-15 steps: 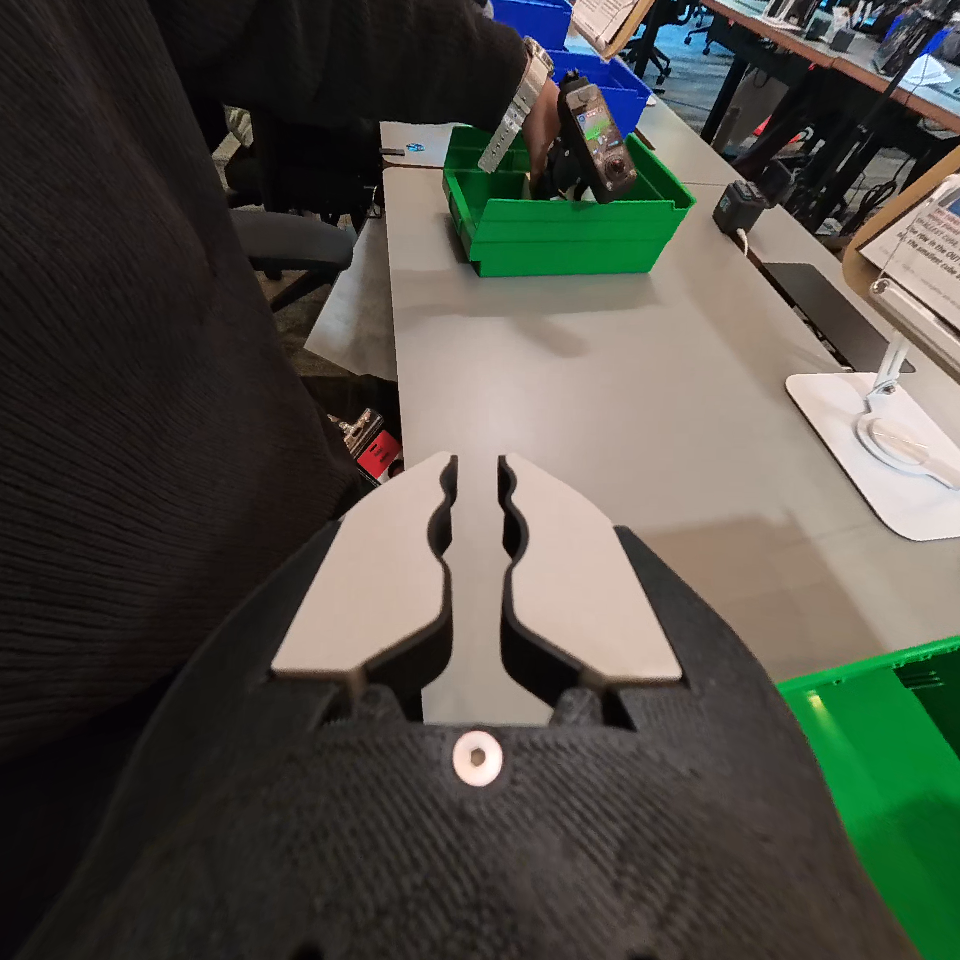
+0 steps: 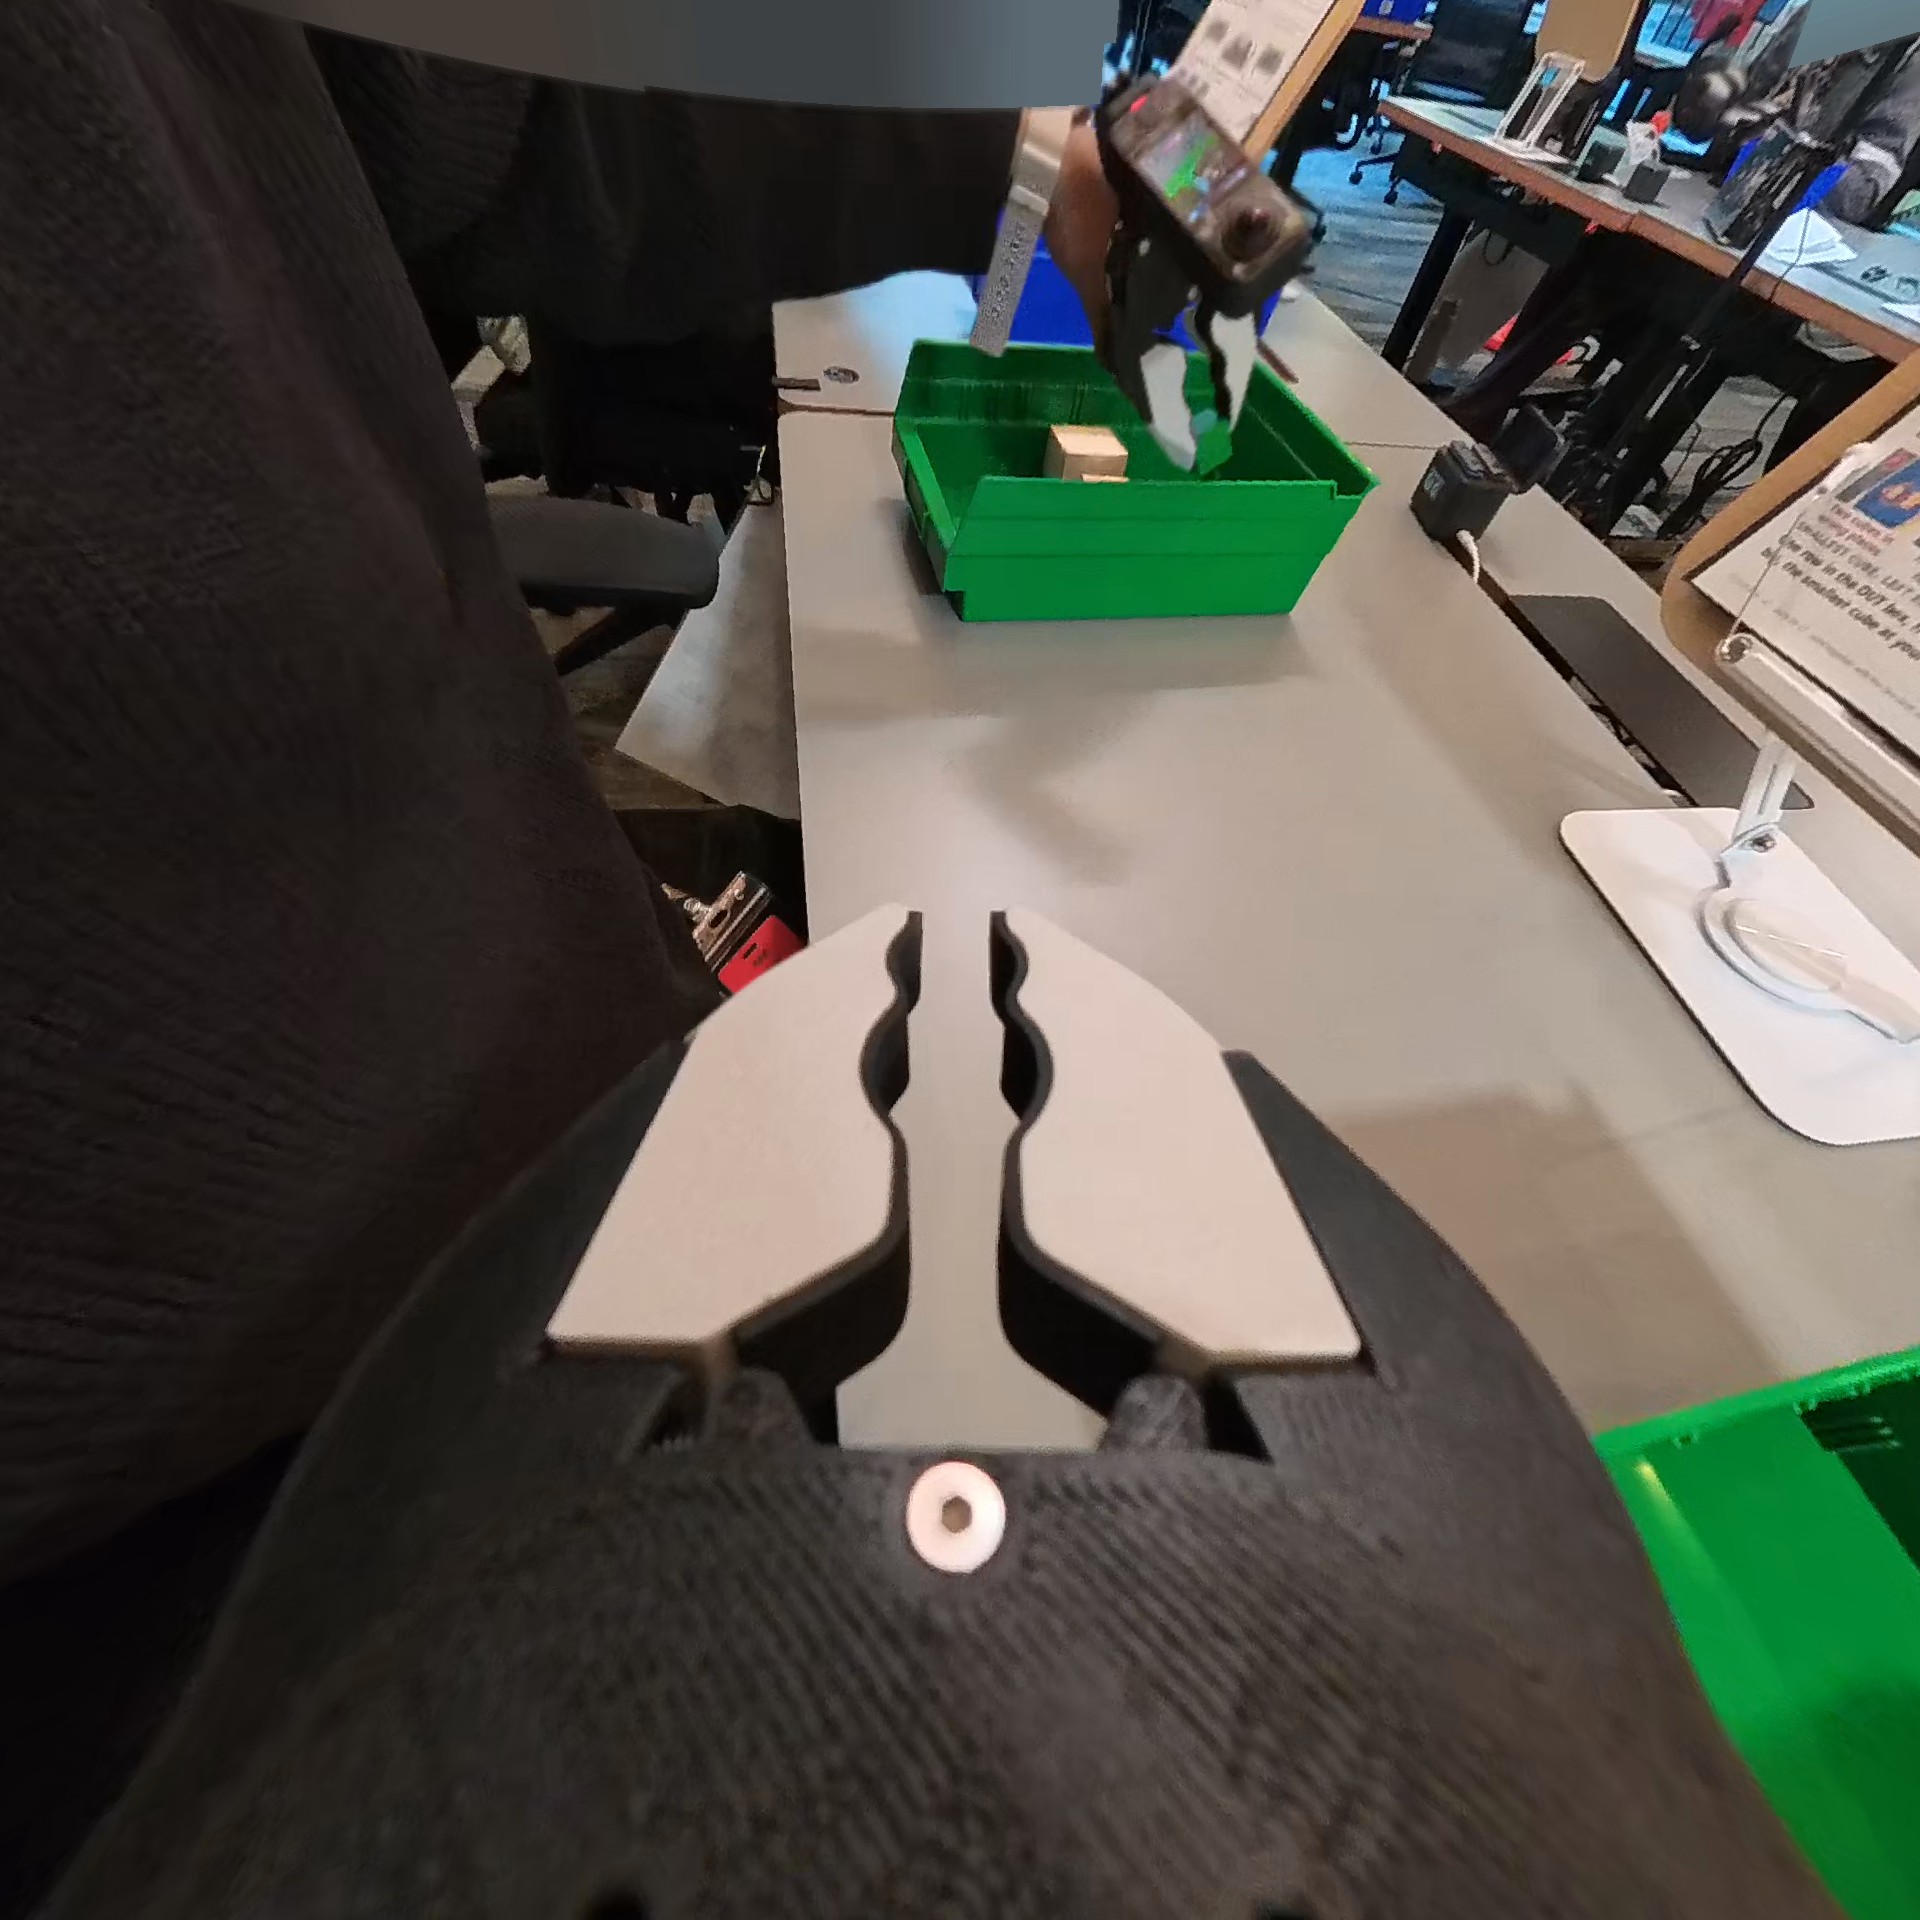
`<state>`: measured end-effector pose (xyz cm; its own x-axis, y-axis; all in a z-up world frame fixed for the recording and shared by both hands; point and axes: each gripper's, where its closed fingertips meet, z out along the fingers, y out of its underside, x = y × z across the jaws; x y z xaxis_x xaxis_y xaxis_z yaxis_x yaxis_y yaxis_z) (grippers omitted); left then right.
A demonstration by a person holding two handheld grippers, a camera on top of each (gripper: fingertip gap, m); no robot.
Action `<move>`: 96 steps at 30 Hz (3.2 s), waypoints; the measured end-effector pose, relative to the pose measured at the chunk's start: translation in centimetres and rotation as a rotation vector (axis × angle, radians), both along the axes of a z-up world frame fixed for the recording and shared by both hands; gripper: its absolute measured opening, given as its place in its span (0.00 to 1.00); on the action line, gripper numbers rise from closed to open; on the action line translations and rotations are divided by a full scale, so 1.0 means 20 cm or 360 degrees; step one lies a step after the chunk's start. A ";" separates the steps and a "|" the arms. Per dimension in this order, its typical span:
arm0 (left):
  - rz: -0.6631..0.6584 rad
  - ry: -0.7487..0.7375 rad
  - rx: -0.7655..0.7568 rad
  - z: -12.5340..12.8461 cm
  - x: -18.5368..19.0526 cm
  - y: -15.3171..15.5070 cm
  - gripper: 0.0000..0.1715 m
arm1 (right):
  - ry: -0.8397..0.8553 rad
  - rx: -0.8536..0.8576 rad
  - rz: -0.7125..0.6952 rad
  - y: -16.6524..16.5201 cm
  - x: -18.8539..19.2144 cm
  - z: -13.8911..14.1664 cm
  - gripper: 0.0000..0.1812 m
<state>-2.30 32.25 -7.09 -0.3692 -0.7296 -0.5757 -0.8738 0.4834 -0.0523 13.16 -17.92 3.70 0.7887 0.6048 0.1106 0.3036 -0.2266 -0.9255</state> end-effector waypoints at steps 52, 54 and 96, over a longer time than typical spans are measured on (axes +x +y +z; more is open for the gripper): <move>-0.0312 -0.1213 -0.2513 0.08 0.52 -1.93 0.17 | 0.0910 -0.0093 -0.0068 0.59 -0.27 -0.48 0.15; -0.0329 -0.1210 -0.2521 0.08 0.52 -1.93 0.17 | 0.0914 -0.0109 -0.0056 0.59 -0.27 -0.48 0.15; 0.0201 -0.1361 -0.2263 -0.11 0.60 -1.85 0.41 | -0.1004 -0.1153 0.0079 0.18 1.36 -0.97 0.15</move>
